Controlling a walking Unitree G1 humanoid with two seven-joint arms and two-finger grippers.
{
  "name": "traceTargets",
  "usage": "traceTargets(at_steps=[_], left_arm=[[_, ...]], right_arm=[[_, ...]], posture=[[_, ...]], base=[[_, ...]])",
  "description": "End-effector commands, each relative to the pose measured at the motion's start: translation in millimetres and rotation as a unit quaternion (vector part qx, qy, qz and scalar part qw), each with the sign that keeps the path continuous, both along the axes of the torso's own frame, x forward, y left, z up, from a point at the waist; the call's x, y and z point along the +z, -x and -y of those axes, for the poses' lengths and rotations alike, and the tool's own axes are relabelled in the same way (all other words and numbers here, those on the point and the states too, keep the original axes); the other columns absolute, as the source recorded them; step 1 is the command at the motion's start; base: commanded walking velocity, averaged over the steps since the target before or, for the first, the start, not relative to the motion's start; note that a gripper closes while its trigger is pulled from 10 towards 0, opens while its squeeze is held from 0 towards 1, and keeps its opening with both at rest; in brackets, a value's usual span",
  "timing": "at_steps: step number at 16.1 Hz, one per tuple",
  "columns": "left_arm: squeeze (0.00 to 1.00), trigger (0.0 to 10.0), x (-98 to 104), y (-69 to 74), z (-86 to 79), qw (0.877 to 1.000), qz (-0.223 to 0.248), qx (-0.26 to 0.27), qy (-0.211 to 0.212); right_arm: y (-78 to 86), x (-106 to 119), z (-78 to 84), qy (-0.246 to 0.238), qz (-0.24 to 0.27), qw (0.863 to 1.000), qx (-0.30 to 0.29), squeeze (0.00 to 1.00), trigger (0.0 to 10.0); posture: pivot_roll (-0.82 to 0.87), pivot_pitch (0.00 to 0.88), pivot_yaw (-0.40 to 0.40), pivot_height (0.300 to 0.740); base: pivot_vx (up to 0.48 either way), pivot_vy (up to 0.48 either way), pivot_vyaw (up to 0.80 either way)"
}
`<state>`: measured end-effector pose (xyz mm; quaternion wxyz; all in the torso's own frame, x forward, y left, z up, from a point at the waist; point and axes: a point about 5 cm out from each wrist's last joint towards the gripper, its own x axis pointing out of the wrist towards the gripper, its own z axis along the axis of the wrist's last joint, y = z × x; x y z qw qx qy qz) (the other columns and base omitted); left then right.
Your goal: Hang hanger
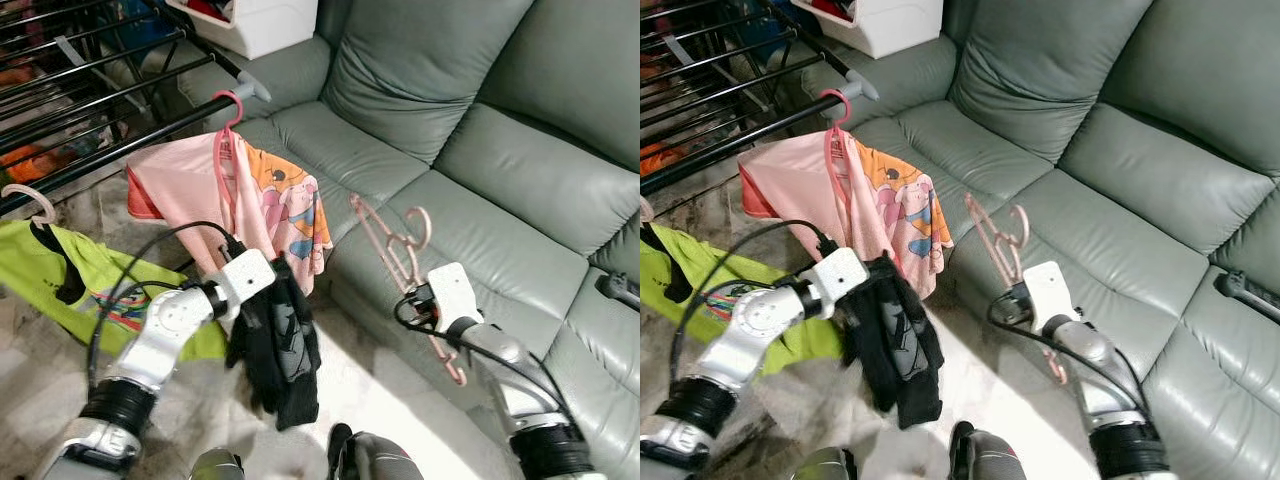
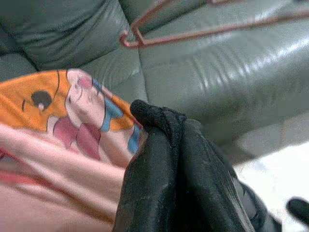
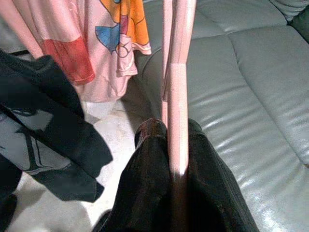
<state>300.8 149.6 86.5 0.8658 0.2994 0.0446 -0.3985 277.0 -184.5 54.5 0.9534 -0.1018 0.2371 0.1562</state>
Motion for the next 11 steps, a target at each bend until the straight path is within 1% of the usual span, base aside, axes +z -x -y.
traceTargets(at_steps=[1, 3, 6, 9, 11], left_arm=[[0.00, 10.0, 4, 1.3, 0.7, 1.000, 0.013, -0.009, -0.006], [0.00, 10.0, 5, -1.2, -2.3, 1.000, 0.008, 0.007, 0.000], [0.00, 10.0, 7, 1.8, 5.3, 1.000, 0.000, 0.008, 0.029], [0.00, 10.0, 3, 5.1, 6.6, 1.000, -0.011, 0.004, 0.029], [0.00, 10.0, 3, 5.9, 6.6, 0.999, -0.015, 0.004, 0.028]], right_arm=[[-3.1, 5, 3.4, -0.003, 0.001, 1.000, 0.003, 0.00, 10.0], [-4.3, 5, 5.3, 0.000, 0.000, 1.000, 0.003, 0.00, 10.0], [0.4, 0, -3.4, -0.003, -0.007, 1.000, 0.014, 0.00, 10.0], [1.1, -1, -5.9, -0.005, -0.010, 1.000, 0.020, 0.00, 10.0], [0.7, -1, -4.9, -0.004, -0.010, 1.000, 0.018, 0.00, 10.0]], posture=[[-0.05, 0.113, -0.041, 0.740], [-0.05, 0.113, -0.041, 0.740], [-0.04, 0.115, -0.041, 0.740], [-0.04, 0.115, -0.044, 0.740], [-0.04, 0.115, -0.044, 0.740]], base=[[0.000, 0.000, 0.00], [0.000, 0.000, 0.00], [0.000, 0.000, 0.00], [0.000, 0.000, 0.00], [-0.262, 0.000, 0.00]])
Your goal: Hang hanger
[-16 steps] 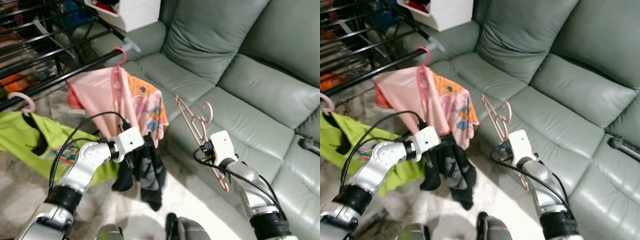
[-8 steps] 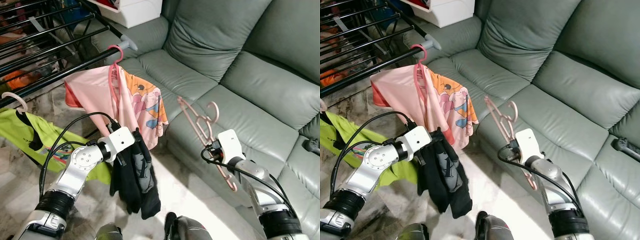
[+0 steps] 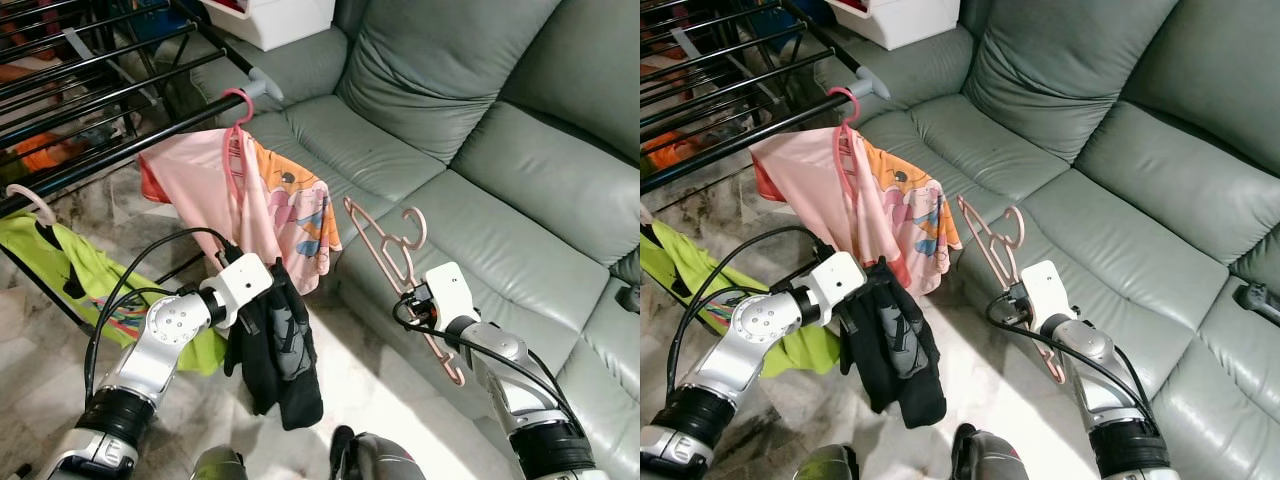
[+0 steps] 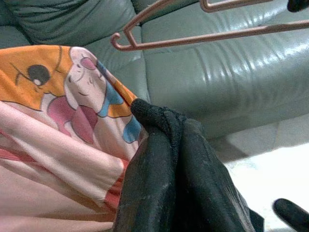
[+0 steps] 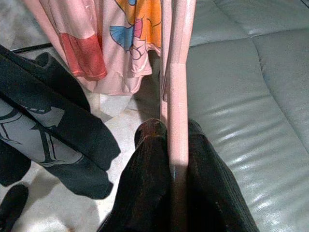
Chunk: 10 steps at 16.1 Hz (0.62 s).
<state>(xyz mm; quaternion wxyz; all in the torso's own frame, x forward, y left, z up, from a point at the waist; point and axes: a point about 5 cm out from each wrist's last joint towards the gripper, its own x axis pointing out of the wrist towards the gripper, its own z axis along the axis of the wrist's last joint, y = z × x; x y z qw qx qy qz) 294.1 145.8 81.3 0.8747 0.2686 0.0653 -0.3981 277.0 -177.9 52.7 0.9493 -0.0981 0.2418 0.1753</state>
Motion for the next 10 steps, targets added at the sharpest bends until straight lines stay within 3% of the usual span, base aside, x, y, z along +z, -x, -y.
traceTargets(at_steps=[1, 10], left_arm=[[0.00, 10.0, 8.2, -0.8, 3.2, 1.000, 0.013, -0.006, 0.007], [0.00, 10.0, 9.6, -2.1, 4.4, 1.000, 0.012, -0.003, 0.009]], right_arm=[[0.7, 0.2, 2.2, 0.003, -0.003, 1.000, 0.000, 0.00, 10.0], [0.9, -0.9, 0.4, 0.000, -0.007, 1.000, -0.002, 0.00, 10.0]], posture=[[-0.04, 0.116, -0.043, 0.740], [-0.04, 0.115, -0.045, 0.740]], base=[[-0.300, 0.000, 0.00], [-0.290, 0.000, 0.00]])
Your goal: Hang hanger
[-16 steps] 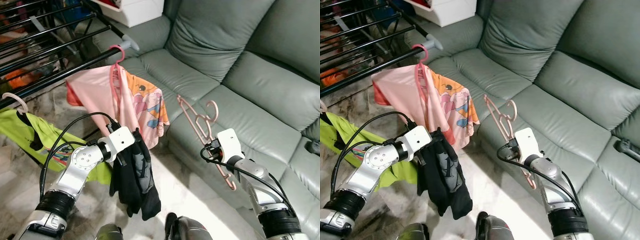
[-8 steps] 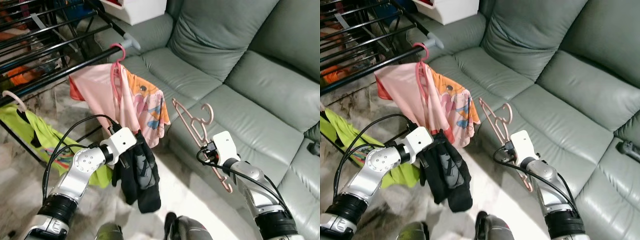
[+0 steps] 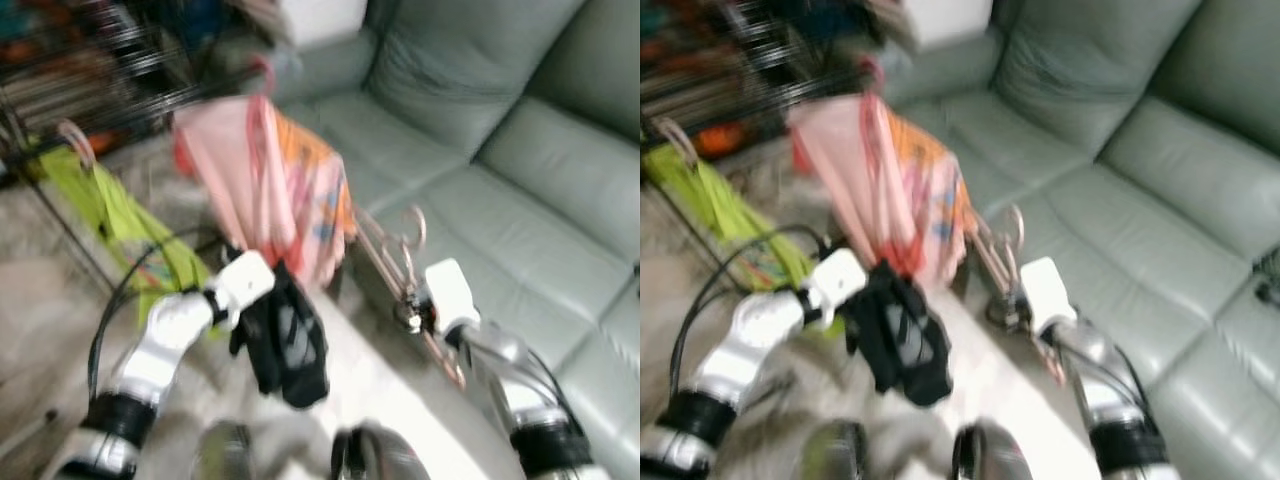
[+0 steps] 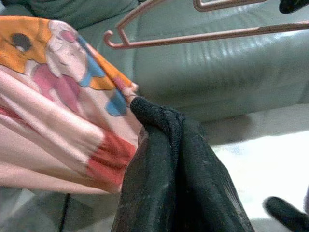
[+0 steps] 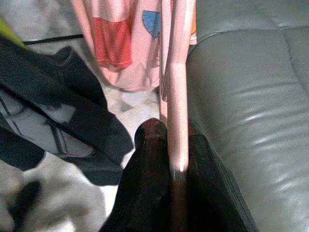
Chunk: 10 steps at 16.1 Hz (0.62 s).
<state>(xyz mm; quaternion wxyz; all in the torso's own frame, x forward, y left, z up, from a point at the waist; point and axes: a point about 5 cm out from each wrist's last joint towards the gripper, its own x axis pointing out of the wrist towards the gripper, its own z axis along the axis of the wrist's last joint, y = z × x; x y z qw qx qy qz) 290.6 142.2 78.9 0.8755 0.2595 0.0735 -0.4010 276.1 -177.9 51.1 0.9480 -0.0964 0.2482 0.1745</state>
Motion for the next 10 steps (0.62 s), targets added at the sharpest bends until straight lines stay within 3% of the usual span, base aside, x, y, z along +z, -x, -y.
traceTargets(at_steps=[1, 6, 9, 10], left_arm=[[0.00, 10.0, 12.0, -5.4, 0.2, 1.000, 0.024, -0.002, 0.004], [0.00, 10.0, 14.4, -8.2, -3.4, 1.000, 0.028, -0.001, -0.003], [0.00, 10.0, 13.6, -5.8, -6.5, 0.997, 0.015, -0.059, -0.036], [0.00, 10.0, 17.2, -11.9, -8.9, 0.997, 0.020, -0.056, -0.054]], right_arm=[[0.1, 0.7, 0.4, -0.001, -0.001, 1.000, -0.001, 0.00, 10.0], [0.0, -0.8, -2.1, -0.008, -0.009, 1.000, -0.002, 0.00, 10.0], [-1.4, -0.3, -1.5, -0.008, -0.008, 1.000, -0.006, 0.00, 10.0], [-1.9, -1.0, -0.5, -0.004, -0.011, 1.000, -0.009, 0.00, 10.0]], posture=[[-0.04, 0.115, -0.045, 0.740], [-0.04, 0.111, -0.047, 0.740], [-0.04, 0.109, -0.041, 0.740], [-0.04, 0.106, -0.037, 0.740]], base=[[-0.266, 0.000, 0.00], [-0.049, 0.000, 0.00], [0.000, 0.000, 0.00], [0.000, 0.000, -0.48]])
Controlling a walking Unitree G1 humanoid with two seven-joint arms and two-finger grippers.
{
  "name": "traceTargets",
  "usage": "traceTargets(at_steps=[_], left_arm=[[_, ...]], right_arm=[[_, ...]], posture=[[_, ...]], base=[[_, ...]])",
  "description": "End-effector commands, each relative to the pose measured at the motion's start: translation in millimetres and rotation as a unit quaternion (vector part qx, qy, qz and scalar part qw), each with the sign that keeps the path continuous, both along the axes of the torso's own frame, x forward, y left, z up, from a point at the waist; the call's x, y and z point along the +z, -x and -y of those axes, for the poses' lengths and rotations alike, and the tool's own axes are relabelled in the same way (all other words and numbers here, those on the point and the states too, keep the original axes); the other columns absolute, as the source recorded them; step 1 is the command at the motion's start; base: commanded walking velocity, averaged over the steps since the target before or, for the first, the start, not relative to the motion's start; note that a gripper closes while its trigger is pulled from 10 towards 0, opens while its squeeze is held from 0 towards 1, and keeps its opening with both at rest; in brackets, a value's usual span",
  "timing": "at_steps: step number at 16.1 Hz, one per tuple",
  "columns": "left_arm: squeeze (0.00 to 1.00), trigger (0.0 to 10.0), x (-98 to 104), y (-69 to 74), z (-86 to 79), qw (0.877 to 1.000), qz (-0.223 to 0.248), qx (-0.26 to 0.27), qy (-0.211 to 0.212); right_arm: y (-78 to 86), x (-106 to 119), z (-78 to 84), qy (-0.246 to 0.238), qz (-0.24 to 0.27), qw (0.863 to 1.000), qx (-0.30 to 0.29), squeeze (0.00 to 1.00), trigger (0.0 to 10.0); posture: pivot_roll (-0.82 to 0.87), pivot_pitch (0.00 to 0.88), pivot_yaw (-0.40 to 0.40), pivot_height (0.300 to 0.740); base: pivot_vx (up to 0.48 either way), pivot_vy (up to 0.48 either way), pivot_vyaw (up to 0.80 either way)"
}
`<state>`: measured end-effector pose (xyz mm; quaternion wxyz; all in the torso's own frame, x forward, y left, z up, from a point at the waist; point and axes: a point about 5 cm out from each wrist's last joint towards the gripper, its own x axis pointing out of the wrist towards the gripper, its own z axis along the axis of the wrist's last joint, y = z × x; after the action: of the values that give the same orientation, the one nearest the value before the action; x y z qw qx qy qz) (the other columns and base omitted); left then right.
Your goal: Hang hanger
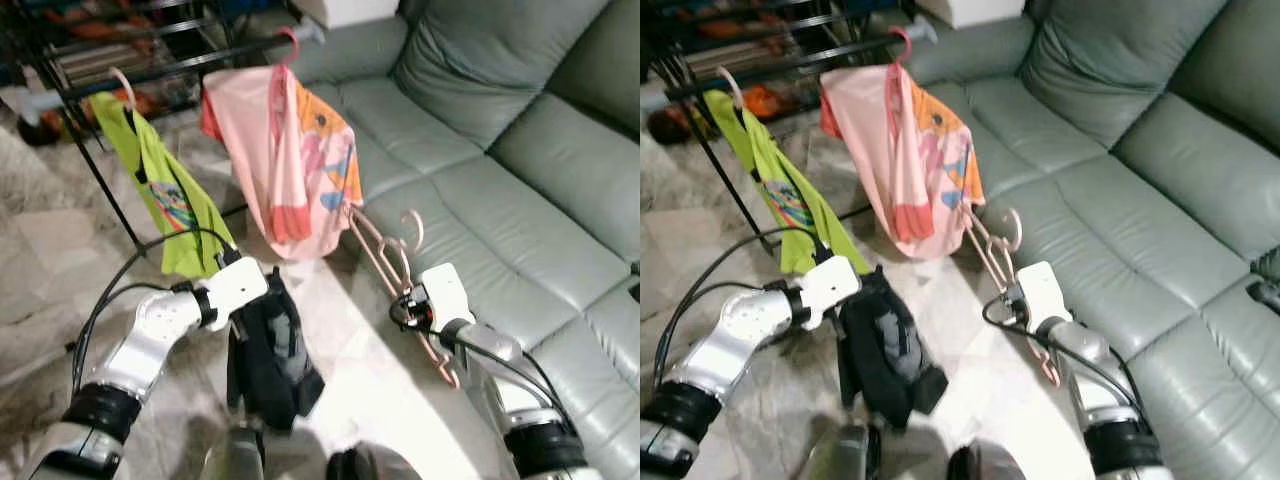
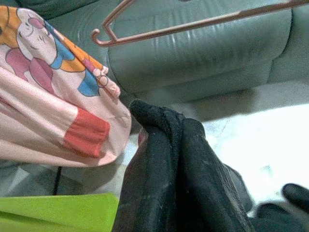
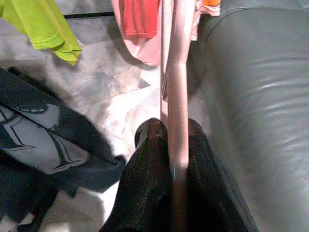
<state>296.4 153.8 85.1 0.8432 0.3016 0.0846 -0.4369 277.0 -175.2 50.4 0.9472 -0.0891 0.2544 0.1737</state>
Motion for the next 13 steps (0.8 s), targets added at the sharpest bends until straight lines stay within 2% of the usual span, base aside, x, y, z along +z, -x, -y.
traceTargets(at_steps=[1, 3, 4, 6, 8, 9, 10, 11, 13], left_arm=[[0.00, 10.0, 15, -12.2, 1.1, 0.999, 0.038, -0.009, -0.013], [0.00, 10.0, 28, -22.6, 1.8, 0.998, 0.060, -0.006, 0.010], [0.00, 10.0, 34, -29.3, 1.7, 0.996, 0.090, -0.014, -0.016], [0.00, 10.0, 43, -40.1, 1.4, 0.983, 0.155, -0.039, -0.093], [0.00, 10.0, 36, -44.5, -8.6, 0.943, 0.173, -0.125, -0.254], [0.00, 10.0, 34, -46.8, -14.0, 0.929, 0.170, -0.142, -0.295], [0.00, 10.0, 33, -51.1, -23.0, 0.903, 0.176, -0.157, -0.359], [0.00, 10.0, 42, -60.5, -30.5, 0.879, 0.199, -0.151, -0.405], [0.00, 10.0, 62, -74.3, -32.1, 0.851, 0.261, -0.136, -0.435]], right_arm=[[-1.1, -1, 1.8, 0.002, -0.006, 1.000, -0.008, 0.00, 10.0], [-0.6, -1, 0.6, -0.002, -0.005, 1.000, -0.009, 0.00, 10.0], [-0.5, 0, 0.6, -0.002, -0.002, 1.000, -0.007, 0.00, 10.0], [-3.8, 4, 6.9, 0.007, 0.006, 1.000, -0.003, 0.00, 10.0], [-11.8, 12, 16.9, 0.013, 0.019, 1.000, -0.001, 0.00, 10.0], [-13.6, 15, 18.9, 0.015, 0.024, 1.000, 0.005, 0.00, 10.0], [-14.8, 19, 21.0, 0.014, 0.027, 0.999, 0.019, 0.00, 10.0], [-14.8, 23, 23.0, 0.013, 0.030, 0.998, 0.048, 0.00, 10.0], [-13.0, 27, 24.7, 0.012, 0.027, 0.995, 0.093, 0.00, 10.0]], posture=[[-0.04, 0.104, -0.035, 0.740], [-0.04, 0.102, -0.033, 0.740], [-0.04, 0.099, -0.032, 0.740], [-0.04, 0.098, -0.030, 0.740], [-0.04, 0.088, -0.027, 0.740], [-0.04, 0.085, -0.028, 0.740], [-0.04, 0.085, -0.028, 0.740], [-0.04, 0.082, -0.027, 0.740], [-0.04, 0.082, -0.026, 0.740]], base=[[0.000, 0.000, -0.80], [0.000, 0.000, -0.80], [0.000, 0.000, -0.43], [0.000, 0.000, 0.00], [0.000, 0.000, 0.00], [0.000, 0.000, 0.00], [0.000, 0.000, 0.00], [0.000, 0.000, 0.00], [0.000, 0.000, 0.00]])
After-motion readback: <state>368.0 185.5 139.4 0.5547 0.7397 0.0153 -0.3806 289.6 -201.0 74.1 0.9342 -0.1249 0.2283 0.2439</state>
